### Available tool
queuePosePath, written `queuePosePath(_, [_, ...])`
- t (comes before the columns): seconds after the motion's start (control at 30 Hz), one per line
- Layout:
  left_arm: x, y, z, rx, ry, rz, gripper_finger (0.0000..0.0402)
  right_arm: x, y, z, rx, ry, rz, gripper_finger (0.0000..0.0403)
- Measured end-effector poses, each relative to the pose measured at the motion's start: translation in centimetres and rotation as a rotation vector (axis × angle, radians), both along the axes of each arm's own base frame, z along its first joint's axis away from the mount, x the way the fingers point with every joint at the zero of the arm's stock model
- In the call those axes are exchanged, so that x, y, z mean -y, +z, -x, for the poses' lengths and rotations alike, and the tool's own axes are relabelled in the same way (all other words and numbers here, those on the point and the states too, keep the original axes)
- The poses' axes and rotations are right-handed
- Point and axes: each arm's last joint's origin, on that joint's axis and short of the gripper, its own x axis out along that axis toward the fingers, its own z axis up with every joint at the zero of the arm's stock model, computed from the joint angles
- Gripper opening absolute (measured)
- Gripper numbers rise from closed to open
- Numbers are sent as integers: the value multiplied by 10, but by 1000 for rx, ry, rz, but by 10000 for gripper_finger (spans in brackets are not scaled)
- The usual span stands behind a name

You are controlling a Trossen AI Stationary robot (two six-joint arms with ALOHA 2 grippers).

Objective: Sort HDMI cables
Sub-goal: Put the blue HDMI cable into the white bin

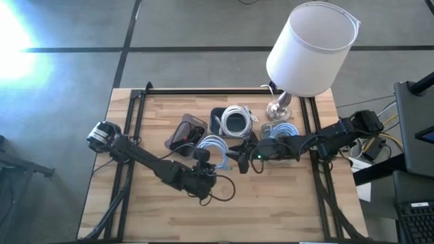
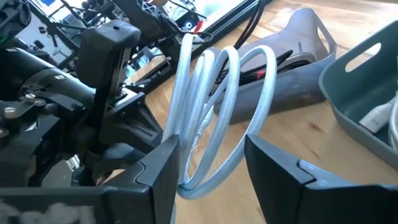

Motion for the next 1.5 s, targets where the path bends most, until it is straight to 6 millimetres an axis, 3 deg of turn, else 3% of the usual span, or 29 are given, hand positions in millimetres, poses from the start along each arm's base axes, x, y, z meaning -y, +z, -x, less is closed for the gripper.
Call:
queuePosePath(0.53, [12,0,9,-1,-2,-75,45,-1,0,0,0,5,-1,181])
queuePosePath(1.03, [2,0,5,2,33,-85,45,-5,7,-2,80,24,-34,176])
queuePosePath(1.5, [-7,6,-10,46,-36,-72,45,-4,5,-1,63,14,-16,176])
